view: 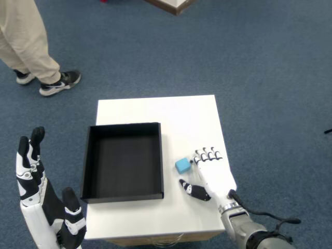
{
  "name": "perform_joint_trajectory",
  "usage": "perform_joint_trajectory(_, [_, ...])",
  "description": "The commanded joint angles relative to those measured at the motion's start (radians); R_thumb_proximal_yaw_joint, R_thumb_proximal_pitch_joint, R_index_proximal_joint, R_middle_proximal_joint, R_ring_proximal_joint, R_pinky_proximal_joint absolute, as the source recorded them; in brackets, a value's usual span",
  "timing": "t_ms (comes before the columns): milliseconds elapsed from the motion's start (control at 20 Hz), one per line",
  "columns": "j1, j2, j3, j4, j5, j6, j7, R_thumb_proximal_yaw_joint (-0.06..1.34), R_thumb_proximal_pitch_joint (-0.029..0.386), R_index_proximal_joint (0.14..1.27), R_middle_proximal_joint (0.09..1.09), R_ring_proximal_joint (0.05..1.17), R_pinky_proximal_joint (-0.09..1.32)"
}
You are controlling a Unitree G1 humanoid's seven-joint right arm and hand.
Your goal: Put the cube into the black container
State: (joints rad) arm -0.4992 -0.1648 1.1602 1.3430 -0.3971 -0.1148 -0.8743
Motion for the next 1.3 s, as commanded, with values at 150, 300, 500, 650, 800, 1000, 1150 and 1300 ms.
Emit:
perform_joint_trajectory(150, [-0.04, -0.007, 0.031, -0.037, 0.032, 0.028, -0.055, 0.46, 0.032, 0.55, 0.22, 0.19, 0.1])
perform_joint_trajectory(300, [-0.059, -0.003, 0.07, -0.073, 0.058, 0.048, -0.085, 0.45, 0.026, 0.56, 0.23, 0.19, 0.11])
perform_joint_trajectory(500, [-0.07, 0.0, 0.107, -0.091, 0.098, 0.07, -0.108, 0.42, 0.021, 0.57, 0.24, 0.19, 0.12])
perform_joint_trajectory(650, [-0.073, 0.002, 0.135, -0.091, 0.126, 0.077, -0.114, 0.41, 0.015, 0.58, 0.24, 0.19, 0.11])
perform_joint_trajectory(800, [-0.072, 0.004, 0.165, -0.085, 0.156, 0.084, -0.112, 0.4, 0.011, 0.59, 0.24, 0.19, 0.1])
perform_joint_trajectory(1000, [-0.073, 0.006, 0.196, -0.084, 0.192, 0.09, -0.11, 0.36, 0.01, 0.6, 0.23, 0.18, 0.08])
perform_joint_trajectory(1150, [-0.071, 0.008, 0.226, -0.078, 0.222, 0.096, -0.103, 0.34, 0.014, 0.61, 0.23, 0.18, 0.07])
perform_joint_trajectory(1300, [-0.07, 0.011, 0.255, -0.071, 0.244, 0.098, -0.106, 0.33, 0.024, 0.62, 0.23, 0.18, 0.07])
